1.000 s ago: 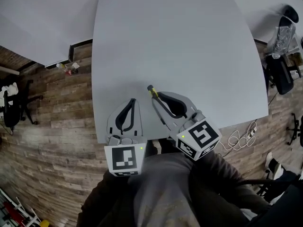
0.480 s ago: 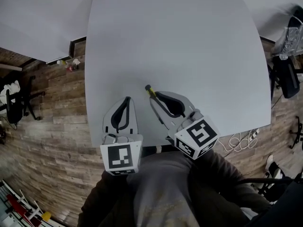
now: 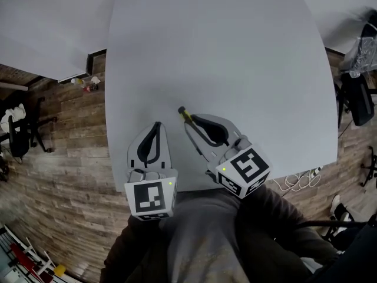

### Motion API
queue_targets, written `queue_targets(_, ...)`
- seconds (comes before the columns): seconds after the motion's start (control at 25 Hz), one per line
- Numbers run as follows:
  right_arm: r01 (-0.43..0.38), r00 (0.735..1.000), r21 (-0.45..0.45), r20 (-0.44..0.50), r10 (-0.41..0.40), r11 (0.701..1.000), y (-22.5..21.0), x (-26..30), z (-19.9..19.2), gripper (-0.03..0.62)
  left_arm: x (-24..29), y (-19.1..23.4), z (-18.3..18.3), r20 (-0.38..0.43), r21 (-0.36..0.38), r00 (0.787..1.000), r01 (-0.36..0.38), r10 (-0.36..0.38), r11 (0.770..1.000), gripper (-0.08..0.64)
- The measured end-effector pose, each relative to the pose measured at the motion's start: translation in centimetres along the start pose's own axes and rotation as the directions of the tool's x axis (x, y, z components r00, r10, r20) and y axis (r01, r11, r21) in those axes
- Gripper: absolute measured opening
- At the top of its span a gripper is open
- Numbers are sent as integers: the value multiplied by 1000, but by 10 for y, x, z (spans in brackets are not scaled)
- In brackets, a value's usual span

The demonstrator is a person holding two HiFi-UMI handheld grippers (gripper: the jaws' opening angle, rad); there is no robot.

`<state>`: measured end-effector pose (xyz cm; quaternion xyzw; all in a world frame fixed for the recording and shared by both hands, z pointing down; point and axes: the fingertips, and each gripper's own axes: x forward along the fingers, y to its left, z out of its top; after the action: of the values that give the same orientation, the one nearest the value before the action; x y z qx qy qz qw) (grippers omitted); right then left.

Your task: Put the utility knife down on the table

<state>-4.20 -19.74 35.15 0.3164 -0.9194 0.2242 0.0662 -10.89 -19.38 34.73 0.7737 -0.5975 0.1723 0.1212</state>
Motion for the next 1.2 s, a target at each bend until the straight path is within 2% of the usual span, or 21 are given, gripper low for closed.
queue_targets(0.4,52,998,4,-33,-52,999,-10,21,-8,60,19,8,-9,-28,-13,997,69,-69,998,3)
queue_targets(1.2,109,989,37,-101,-105,993,-26,31,-35,60,41,7,-39,-75,-66,989,125,-130,990,3)
